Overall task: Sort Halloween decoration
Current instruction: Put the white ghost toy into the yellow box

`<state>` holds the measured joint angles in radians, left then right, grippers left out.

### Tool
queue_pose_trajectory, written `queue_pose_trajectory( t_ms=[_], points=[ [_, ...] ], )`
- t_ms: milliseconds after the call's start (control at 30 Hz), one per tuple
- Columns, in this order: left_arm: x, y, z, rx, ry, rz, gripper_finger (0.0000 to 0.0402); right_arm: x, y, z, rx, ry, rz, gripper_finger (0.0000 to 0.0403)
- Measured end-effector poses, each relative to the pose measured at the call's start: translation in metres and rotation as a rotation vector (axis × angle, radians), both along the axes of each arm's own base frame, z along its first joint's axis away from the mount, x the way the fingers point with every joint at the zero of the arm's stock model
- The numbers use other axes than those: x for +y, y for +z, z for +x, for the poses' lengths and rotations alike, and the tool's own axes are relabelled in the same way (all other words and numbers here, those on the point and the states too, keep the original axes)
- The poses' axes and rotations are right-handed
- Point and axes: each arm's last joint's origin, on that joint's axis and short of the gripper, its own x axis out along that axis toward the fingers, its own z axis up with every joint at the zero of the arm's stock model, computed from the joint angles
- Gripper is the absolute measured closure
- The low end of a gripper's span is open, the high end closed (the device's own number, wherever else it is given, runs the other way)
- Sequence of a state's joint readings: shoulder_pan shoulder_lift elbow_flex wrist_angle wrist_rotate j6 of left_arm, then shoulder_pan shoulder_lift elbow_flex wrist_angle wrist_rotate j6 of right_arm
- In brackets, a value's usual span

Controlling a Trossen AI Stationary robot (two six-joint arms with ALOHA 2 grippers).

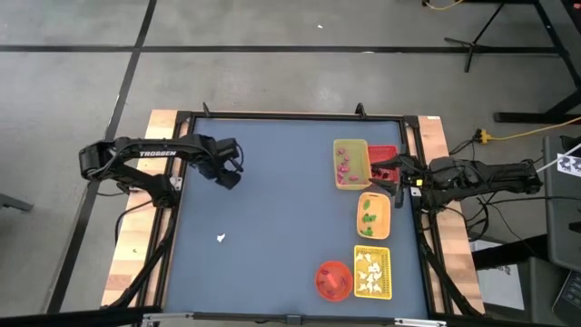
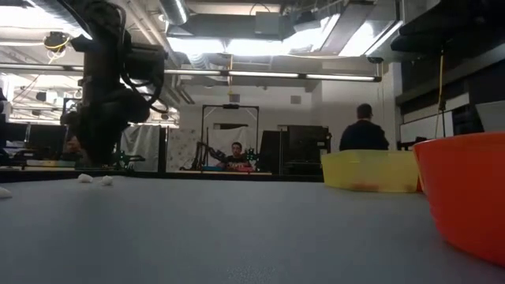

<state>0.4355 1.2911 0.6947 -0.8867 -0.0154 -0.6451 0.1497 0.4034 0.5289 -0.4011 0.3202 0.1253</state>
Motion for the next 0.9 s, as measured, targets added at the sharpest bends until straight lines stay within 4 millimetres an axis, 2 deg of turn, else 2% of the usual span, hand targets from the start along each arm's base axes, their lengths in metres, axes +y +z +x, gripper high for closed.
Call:
queue_pose_trajectory(
  t_ms=[333, 533, 767, 900],
  points=[
    [-0.001, 0.001, 0.01, -0.084, 0.136, 0.061, 0.0256, 0.0, -0.002, -0.001, 0.023, -0.002, 0.004, 0.0178],
    [-0.011, -0.011, 0.007, -0.059, 0.179, 0.069, 0.0256, 0.0, -0.005, -0.002, 0.051, -0.007, 0.015, 0.0178],
    [-0.017, -0.023, 0.01, -0.139, 0.193, 0.084, 0.0256, 0.0, -0.005, -0.002, 0.055, -0.007, 0.016, 0.0178],
    [-0.019, -0.025, 0.009, -0.127, 0.208, 0.079, 0.0256, 0.0, -0.005, -0.002, 0.054, -0.007, 0.016, 0.0178]
  ],
)
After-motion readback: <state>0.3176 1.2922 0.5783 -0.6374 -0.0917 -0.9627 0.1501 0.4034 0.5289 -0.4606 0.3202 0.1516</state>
